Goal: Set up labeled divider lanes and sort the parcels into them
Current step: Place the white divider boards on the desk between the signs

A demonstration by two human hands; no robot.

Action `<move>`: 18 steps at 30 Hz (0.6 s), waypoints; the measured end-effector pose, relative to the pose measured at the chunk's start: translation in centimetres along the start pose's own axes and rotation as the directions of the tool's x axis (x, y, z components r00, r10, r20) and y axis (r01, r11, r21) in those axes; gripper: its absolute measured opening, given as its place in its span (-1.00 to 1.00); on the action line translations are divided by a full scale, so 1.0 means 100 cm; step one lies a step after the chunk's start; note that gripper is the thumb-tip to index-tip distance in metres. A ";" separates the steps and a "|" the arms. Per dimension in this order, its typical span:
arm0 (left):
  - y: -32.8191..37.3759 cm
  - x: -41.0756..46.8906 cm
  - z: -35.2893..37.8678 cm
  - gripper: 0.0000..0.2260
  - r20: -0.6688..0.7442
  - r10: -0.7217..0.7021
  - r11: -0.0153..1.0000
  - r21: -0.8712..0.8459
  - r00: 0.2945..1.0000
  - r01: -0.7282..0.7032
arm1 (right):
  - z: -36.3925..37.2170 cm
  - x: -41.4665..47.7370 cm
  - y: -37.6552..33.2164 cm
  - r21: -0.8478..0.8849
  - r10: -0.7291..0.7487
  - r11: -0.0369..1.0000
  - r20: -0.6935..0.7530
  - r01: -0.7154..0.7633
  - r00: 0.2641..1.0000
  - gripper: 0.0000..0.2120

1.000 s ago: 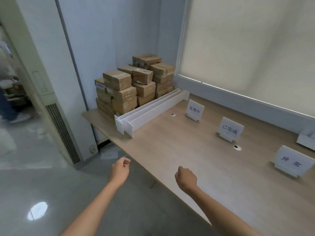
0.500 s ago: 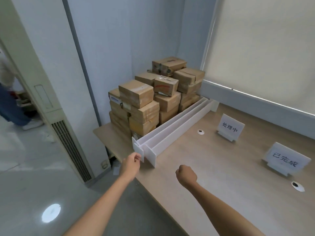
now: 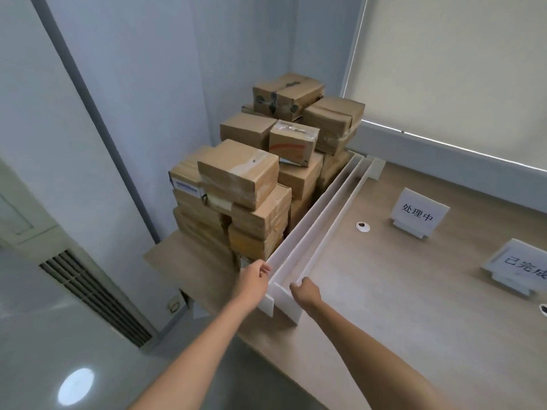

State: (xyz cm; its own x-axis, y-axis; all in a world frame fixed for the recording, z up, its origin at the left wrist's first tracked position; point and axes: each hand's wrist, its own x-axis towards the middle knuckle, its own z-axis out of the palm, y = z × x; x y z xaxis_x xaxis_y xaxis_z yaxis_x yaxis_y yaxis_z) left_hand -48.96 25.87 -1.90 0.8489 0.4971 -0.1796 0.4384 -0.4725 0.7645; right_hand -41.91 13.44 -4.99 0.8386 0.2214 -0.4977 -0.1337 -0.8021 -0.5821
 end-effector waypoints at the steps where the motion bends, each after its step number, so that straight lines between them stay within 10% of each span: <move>1: -0.001 0.010 -0.001 -0.80 0.032 0.012 1.000 0.004 0.999 -0.012 | 0.007 0.005 -0.007 0.006 0.036 0.999 0.008 -0.036 0.999 -0.60; 10: -0.012 0.057 -0.002 -0.80 0.223 0.074 0.996 0.026 0.972 -0.082 | 0.040 0.022 -0.020 -0.133 0.305 0.936 -0.150 -0.325 0.940 -0.74; 18: -0.006 0.063 0.004 -0.78 0.328 0.182 0.978 0.034 0.927 -0.204 | 0.013 0.008 -0.016 -0.149 0.250 0.931 -0.403 -0.333 0.880 -0.76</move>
State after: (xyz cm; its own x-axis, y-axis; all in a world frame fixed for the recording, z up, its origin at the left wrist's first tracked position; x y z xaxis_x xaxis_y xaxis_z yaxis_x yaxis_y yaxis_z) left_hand -43.74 29.03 -3.73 0.9635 0.1363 -0.2303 0.2658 -0.5885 0.7635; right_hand -41.76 15.62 -5.29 0.9175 -0.2291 -0.3250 -0.3250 -0.9030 -0.2809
